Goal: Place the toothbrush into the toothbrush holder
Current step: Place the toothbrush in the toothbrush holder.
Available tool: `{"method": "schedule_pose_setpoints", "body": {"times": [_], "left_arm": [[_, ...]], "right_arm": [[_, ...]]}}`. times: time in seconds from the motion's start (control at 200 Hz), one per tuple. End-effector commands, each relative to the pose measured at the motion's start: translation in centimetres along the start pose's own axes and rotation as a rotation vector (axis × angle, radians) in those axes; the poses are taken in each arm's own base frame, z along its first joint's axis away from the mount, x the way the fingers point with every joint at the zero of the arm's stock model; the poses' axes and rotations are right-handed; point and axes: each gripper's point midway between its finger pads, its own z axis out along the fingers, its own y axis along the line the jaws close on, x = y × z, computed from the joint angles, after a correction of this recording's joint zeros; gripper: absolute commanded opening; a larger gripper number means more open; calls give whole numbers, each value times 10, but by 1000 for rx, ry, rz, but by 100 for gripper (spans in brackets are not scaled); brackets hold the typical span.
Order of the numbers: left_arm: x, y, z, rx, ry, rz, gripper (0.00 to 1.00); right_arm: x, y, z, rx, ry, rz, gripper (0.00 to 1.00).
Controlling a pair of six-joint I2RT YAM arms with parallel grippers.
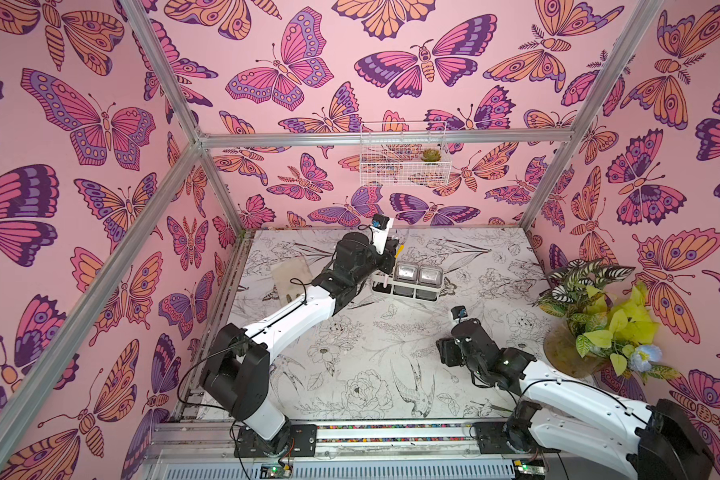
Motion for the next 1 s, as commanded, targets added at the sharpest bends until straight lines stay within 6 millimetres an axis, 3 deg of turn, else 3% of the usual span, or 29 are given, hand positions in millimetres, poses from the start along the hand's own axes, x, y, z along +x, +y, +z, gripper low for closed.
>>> {"method": "schedule_pose_setpoints", "body": {"times": [0.0,0.225,0.416,0.996], "left_arm": [[-23,-5,5,31,-129,101,0],[-30,-6,26,56,-157,145,0],[-20,-1,44,47,-152,156,0],[16,15,53,17,-135,144,0]], "right_arm": [[-2,1,-2,-17,-6,10,67],[-5,-3,-6,-14,-30,24,67],[-3,-5,-6,-17,-26,29,67],[-1,-3,-1,-21,7,27,67]]}}
